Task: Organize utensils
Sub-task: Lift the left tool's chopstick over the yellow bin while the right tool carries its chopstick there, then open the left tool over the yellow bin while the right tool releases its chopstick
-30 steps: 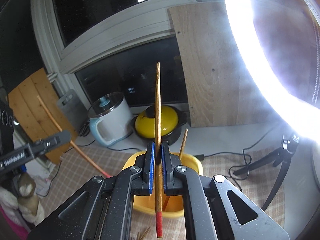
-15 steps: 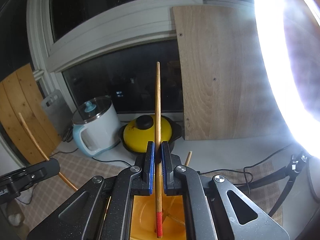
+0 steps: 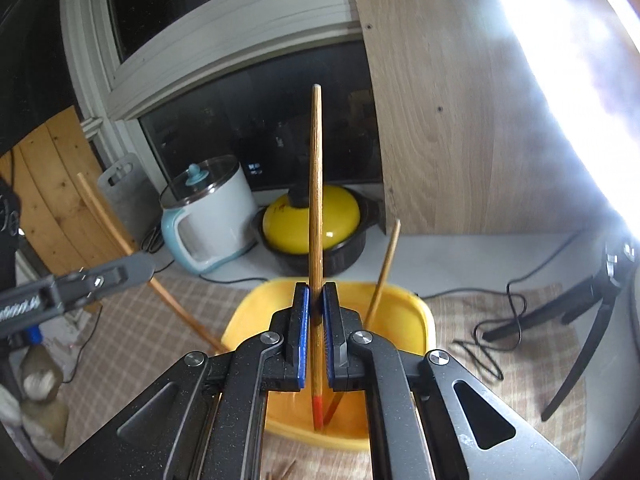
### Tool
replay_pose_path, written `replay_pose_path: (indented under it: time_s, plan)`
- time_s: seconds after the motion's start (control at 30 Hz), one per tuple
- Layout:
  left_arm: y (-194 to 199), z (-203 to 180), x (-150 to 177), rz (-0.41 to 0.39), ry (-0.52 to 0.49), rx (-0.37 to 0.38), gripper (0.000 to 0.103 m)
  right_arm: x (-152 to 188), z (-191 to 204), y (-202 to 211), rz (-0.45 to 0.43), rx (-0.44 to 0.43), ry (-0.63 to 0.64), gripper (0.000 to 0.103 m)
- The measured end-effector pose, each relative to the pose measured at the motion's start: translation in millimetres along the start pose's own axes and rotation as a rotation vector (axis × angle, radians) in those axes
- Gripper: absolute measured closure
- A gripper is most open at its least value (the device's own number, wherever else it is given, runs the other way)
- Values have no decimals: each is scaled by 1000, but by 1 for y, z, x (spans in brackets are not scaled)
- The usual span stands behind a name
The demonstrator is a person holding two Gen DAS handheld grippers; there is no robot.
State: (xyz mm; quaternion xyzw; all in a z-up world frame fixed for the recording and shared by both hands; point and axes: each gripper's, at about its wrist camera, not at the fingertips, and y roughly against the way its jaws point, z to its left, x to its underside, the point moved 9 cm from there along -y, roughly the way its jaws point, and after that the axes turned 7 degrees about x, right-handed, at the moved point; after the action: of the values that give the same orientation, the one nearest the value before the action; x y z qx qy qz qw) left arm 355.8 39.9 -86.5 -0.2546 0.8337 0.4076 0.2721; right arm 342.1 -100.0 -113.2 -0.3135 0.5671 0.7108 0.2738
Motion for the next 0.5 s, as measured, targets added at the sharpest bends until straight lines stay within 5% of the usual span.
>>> replay_pose_path:
  time_s: [0.43, 0.5]
  plan:
    - [-13, -3, 12, 49, 8, -10, 99, 23, -8, 5, 43, -24, 3, 98]
    - [-11, -4, 14, 48, 10, -11, 81, 23, -8, 7, 45, -22, 7, 96]
